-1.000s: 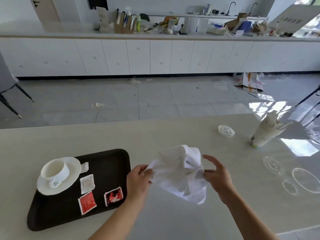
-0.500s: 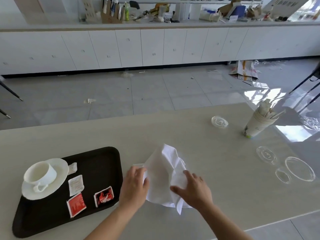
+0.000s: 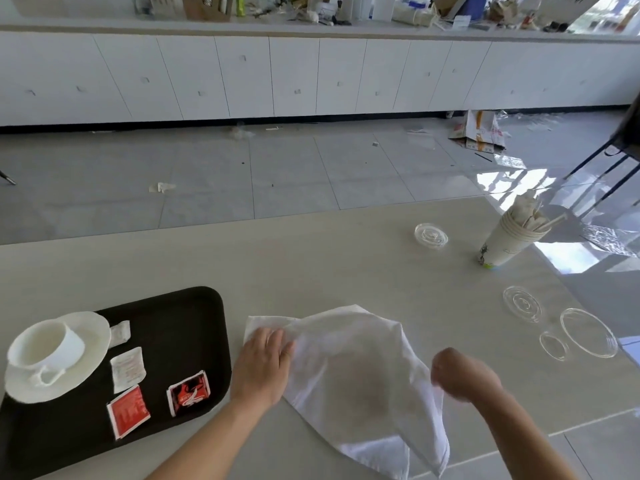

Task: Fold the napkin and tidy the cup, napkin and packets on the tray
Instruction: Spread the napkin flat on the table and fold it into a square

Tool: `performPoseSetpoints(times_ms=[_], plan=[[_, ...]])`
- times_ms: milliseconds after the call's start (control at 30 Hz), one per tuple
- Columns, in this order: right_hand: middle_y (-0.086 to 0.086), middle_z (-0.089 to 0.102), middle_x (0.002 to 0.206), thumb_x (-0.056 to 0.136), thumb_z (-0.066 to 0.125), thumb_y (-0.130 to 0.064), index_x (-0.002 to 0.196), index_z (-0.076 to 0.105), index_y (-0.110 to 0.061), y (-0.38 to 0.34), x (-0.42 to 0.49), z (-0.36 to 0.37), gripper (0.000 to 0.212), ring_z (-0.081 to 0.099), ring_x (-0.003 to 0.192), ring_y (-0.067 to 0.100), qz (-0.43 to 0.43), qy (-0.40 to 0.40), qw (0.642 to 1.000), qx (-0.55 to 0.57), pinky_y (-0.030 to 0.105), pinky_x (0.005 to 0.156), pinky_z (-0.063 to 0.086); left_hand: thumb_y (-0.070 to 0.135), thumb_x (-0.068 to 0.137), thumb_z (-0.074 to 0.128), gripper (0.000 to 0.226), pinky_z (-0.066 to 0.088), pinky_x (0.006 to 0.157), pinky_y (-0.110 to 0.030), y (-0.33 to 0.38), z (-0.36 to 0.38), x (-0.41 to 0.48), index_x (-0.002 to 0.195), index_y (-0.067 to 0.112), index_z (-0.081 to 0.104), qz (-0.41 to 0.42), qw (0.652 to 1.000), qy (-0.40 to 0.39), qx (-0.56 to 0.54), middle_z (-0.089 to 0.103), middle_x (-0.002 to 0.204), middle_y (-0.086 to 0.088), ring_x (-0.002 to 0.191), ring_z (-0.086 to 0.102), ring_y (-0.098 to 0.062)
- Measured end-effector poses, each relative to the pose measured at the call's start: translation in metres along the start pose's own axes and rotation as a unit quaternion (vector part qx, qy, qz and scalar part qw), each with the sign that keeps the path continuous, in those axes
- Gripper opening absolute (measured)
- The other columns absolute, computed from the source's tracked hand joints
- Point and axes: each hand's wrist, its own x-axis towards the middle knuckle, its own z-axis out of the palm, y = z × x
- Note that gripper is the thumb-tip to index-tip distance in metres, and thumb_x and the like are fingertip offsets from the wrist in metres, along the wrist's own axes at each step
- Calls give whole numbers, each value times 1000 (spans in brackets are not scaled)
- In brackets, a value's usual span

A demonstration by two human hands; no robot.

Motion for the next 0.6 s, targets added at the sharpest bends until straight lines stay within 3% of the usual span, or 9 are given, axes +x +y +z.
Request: performPoseSetpoints(times_ms=[67,133,200,300,367,400,467,533,600], plan=[[3,66,99,84,46,-17,79,61,-22,-14,15,-11,17,64,84,31,-1,126,990,67,31,68,47,53,98,23,55,45,97,-37,2,-2,5,133,18,49,3,999,28,40,57,128,-2,119,51,-24],[-1,65,107,88,51,-16,89,65,-29,-44,26,-15,19,64,91,30,-68,238,952,178,31,69,45,52,98,23,56,49,90,-39,4,-1,12,129,16,53,5,996,42,79,60,123,-5,113,55,-27],[-3,66,116,93,53,-21,107,68,-31,-78,36,-11,23,63,103,26,-169,206,943,200,31,78,47,55,95,17,59,46,91,-40,6,-2,19,119,17,56,1,994,29,104,60,114,-5,110,55,-28],[-2,64,119,94,56,-33,117,65,-32,-105,49,1,26,57,112,26,-192,89,969,131,32,86,47,58,96,21,59,31,111,-44,0,2,30,138,21,40,-21,984,-15,177,44,139,-6,134,37,-30],[-5,69,100,82,66,-28,95,71,-32,-106,53,4,14,64,97,23,-169,62,971,154,27,72,48,59,96,26,59,22,116,-47,-6,1,37,144,25,33,-45,983,-36,174,31,151,-10,142,21,-35],[-8,70,85,76,69,-23,79,71,-31,-104,53,3,8,66,86,20,-164,48,969,177,24,63,46,58,96,28,55,21,116,-49,-8,0,41,140,26,40,-56,986,-34,156,29,152,-11,144,16,-36],[-10,68,66,71,73,-14,59,65,-31,-100,51,0,22,67,73,15,-174,40,959,220,21,58,45,50,98,32,43,29,111,-50,-10,-6,48,118,26,61,-59,990,-19,127,31,152,-12,145,13,-34],[-8,69,65,70,73,-4,58,65,-30,-100,43,-11,30,67,69,15,-205,82,931,289,24,64,50,44,99,34,40,32,107,-47,-7,-13,54,103,25,69,-37,989,-30,138,34,151,-12,143,21,-31],[-6,67,68,70,71,8,61,63,-25,-102,34,-27,36,65,68,15,-252,170,881,363,29,67,53,47,96,40,38,37,94,-42,0,-22,56,90,23,70,-9,985,-45,167,54,130,-4,121,49,-25]])
